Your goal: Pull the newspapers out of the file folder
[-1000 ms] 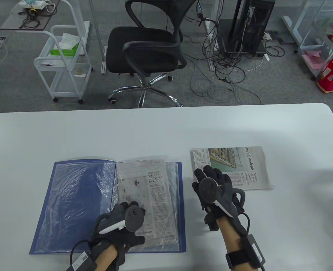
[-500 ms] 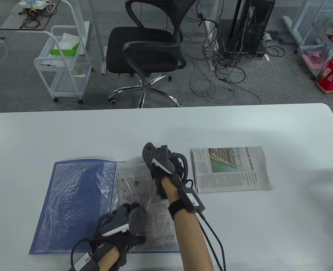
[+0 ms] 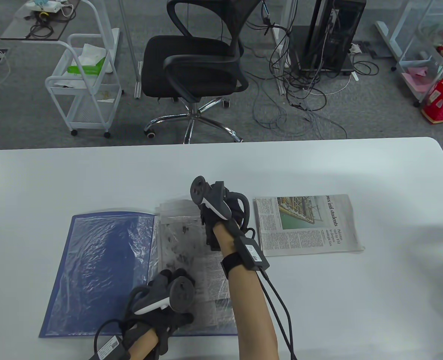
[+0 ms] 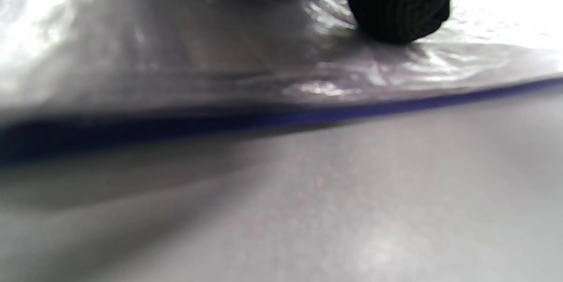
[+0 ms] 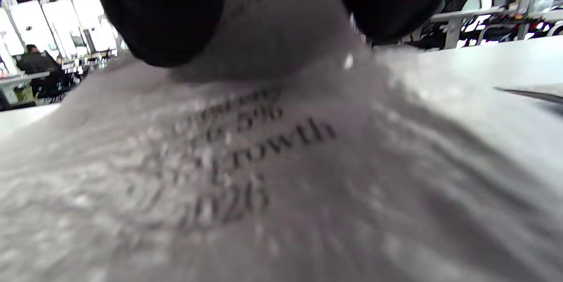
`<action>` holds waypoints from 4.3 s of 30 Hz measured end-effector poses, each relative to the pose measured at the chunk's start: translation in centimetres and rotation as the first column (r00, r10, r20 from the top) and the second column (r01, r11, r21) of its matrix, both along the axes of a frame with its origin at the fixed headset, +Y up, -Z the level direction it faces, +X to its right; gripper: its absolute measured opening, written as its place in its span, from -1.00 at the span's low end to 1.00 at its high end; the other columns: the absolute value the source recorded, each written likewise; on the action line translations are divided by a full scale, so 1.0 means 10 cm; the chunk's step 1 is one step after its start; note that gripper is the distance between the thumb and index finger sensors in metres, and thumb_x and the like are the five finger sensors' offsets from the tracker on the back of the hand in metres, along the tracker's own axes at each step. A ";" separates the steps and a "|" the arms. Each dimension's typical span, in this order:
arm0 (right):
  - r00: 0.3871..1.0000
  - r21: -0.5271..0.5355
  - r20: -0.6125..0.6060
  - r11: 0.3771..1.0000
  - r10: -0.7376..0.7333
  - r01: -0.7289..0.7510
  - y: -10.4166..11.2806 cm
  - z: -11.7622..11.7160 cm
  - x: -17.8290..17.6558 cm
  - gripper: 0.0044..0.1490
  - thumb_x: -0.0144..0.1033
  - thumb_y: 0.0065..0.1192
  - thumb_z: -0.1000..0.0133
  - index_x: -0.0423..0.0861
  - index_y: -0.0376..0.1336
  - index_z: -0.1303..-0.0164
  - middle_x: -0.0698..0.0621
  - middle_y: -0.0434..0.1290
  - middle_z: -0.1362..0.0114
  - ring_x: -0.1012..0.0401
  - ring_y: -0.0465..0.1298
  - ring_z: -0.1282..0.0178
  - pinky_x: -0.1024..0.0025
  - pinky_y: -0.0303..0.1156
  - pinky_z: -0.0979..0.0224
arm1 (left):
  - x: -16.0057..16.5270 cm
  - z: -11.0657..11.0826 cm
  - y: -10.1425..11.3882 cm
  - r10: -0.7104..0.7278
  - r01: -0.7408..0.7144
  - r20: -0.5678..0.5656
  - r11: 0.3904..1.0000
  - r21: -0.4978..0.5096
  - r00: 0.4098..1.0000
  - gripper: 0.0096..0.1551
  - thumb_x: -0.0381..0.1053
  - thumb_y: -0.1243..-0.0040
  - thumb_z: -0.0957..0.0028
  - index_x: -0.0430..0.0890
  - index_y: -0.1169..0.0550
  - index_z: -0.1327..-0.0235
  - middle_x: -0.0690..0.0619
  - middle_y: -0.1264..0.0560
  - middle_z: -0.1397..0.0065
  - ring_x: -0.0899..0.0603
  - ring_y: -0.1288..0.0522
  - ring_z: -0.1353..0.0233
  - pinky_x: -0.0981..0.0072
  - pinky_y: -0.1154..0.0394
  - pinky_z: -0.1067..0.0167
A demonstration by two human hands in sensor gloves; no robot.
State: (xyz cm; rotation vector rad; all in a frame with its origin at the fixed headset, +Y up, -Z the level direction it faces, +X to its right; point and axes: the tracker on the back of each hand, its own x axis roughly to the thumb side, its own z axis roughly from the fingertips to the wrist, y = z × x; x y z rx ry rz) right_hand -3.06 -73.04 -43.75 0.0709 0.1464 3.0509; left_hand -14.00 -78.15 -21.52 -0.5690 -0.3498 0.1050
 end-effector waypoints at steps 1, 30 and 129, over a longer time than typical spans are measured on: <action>1.000 0.009 -0.002 1.000 0.026 -0.026 0.02 0.01 -0.01 -0.40 -0.13 0.38 0.10 0.25 0.34 -0.20 0.14 0.45 -0.26 0.14 0.58 -0.17 -0.03 0.45 -0.36 | 0.00 0.00 0.00 0.000 0.000 0.000 1.000 0.000 1.000 0.02 0.22 -0.14 -0.01 -0.05 0.02 -0.62 -0.13 0.28 -0.67 -0.55 0.24 -0.56 -0.43 0.05 -0.39; 0.511 0.681 0.154 0.466 -0.846 0.565 1.73 0.80 2.10 -0.52 -0.15 0.29 0.07 0.19 0.35 -0.09 0.09 0.63 -0.10 0.27 0.77 0.30 0.24 0.70 0.19 | -0.02 -0.01 -0.02 0.021 -0.022 -0.026 0.999 -0.046 0.999 0.00 0.21 -0.11 -0.02 -0.03 0.06 -0.61 -0.13 0.29 -0.66 -0.55 0.27 -0.55 -0.43 0.10 -0.37; 0.990 0.309 0.051 0.945 -0.131 0.108 0.15 1.41 1.84 -0.29 0.11 0.19 0.07 0.21 0.27 -0.34 0.00 0.36 -0.57 -0.09 0.40 -0.58 -0.27 0.21 -0.51 | -1.84 -0.13 0.53 0.226 -0.167 -0.839 0.972 0.163 0.495 -0.17 0.07 -0.14 -0.09 -0.21 -0.25 -0.60 -0.35 -0.09 -0.67 -0.61 -0.12 -0.57 -0.44 -0.20 -0.35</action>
